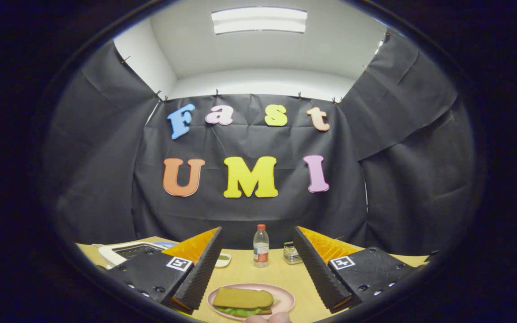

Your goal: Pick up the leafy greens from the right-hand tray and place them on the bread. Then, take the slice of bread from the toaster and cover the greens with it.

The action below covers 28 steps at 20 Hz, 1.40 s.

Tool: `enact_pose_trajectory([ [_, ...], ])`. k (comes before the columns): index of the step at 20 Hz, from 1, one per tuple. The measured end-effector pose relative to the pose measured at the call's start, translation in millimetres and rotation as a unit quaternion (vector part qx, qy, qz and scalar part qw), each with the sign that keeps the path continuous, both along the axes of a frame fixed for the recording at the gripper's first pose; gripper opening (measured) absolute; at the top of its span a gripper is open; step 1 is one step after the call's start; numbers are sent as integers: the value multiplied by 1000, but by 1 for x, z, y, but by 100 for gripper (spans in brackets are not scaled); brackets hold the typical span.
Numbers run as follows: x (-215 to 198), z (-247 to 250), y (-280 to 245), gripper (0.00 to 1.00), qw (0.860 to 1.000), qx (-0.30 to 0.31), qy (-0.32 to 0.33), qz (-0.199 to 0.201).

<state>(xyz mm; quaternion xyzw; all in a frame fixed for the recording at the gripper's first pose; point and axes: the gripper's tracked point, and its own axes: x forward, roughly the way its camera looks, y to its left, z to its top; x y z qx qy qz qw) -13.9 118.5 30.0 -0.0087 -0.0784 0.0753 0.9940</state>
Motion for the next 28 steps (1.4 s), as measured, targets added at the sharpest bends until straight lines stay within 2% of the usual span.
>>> enact_pose_trajectory([
  [28,7,-21,15,95,999,-3,39,4],
])
